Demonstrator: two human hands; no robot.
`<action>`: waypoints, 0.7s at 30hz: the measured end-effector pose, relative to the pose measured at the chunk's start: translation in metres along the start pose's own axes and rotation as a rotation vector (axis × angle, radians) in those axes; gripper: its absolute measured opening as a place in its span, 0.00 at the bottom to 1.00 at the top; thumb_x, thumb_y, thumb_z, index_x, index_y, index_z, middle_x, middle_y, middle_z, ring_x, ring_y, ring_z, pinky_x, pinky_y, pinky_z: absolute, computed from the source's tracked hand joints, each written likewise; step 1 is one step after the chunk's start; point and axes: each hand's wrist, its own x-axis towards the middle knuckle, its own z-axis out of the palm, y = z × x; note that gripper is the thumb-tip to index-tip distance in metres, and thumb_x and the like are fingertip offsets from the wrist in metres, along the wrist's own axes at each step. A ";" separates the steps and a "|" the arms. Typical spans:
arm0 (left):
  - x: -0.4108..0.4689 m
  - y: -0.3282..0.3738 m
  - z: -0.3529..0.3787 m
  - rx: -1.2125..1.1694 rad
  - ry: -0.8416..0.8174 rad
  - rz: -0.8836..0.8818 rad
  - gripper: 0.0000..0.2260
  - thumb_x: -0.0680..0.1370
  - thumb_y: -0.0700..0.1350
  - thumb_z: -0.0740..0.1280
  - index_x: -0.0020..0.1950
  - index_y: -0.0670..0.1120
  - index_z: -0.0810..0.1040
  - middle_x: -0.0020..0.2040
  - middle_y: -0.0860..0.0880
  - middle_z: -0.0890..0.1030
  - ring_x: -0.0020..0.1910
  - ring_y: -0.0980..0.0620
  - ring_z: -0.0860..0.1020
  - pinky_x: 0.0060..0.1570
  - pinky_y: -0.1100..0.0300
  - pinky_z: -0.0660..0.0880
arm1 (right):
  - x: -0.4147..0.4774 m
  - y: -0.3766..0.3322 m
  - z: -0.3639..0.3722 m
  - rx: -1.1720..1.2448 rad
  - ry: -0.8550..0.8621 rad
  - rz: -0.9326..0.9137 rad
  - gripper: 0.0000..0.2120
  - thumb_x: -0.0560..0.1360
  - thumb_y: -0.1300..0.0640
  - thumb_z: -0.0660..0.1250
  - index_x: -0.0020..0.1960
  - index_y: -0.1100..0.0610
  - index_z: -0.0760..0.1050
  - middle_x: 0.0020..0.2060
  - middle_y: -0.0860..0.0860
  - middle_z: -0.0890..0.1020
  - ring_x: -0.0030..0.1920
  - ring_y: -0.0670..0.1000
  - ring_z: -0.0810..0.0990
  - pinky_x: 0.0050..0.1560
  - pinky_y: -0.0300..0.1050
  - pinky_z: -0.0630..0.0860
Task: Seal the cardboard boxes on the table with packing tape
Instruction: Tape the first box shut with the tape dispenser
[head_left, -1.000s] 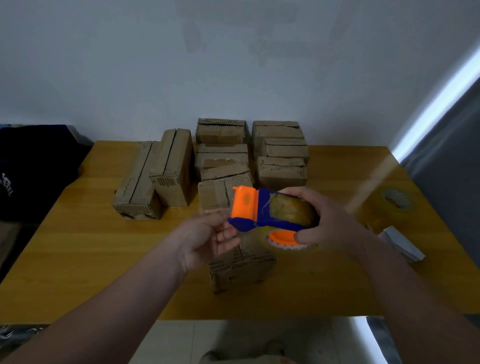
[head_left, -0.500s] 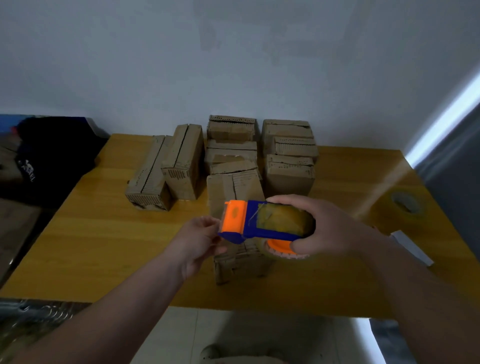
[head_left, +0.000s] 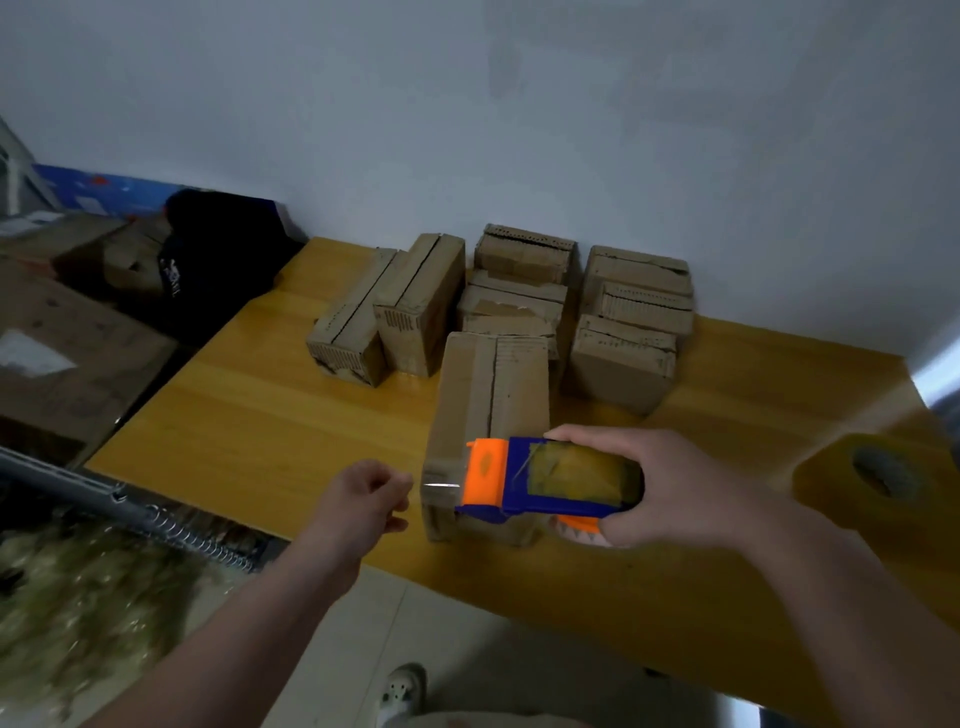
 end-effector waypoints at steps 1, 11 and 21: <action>0.000 -0.003 0.000 0.001 0.014 -0.004 0.10 0.80 0.39 0.64 0.38 0.41 0.73 0.35 0.45 0.71 0.35 0.49 0.71 0.41 0.55 0.73 | 0.001 0.000 0.001 -0.021 -0.005 -0.008 0.36 0.68 0.55 0.77 0.64 0.30 0.62 0.56 0.30 0.70 0.56 0.27 0.69 0.43 0.29 0.75; 0.003 -0.020 0.011 -0.027 0.144 -0.052 0.12 0.79 0.44 0.66 0.37 0.41 0.72 0.34 0.45 0.72 0.34 0.48 0.71 0.39 0.55 0.73 | 0.017 -0.001 0.012 -0.217 0.078 -0.056 0.36 0.67 0.50 0.76 0.70 0.36 0.64 0.60 0.38 0.72 0.58 0.41 0.74 0.53 0.39 0.78; 0.008 -0.028 0.010 0.045 0.232 -0.013 0.13 0.79 0.47 0.65 0.38 0.41 0.72 0.34 0.45 0.73 0.35 0.50 0.72 0.37 0.56 0.73 | 0.031 -0.016 0.021 -0.372 0.087 -0.053 0.38 0.67 0.46 0.75 0.72 0.36 0.62 0.59 0.41 0.72 0.55 0.45 0.75 0.51 0.44 0.79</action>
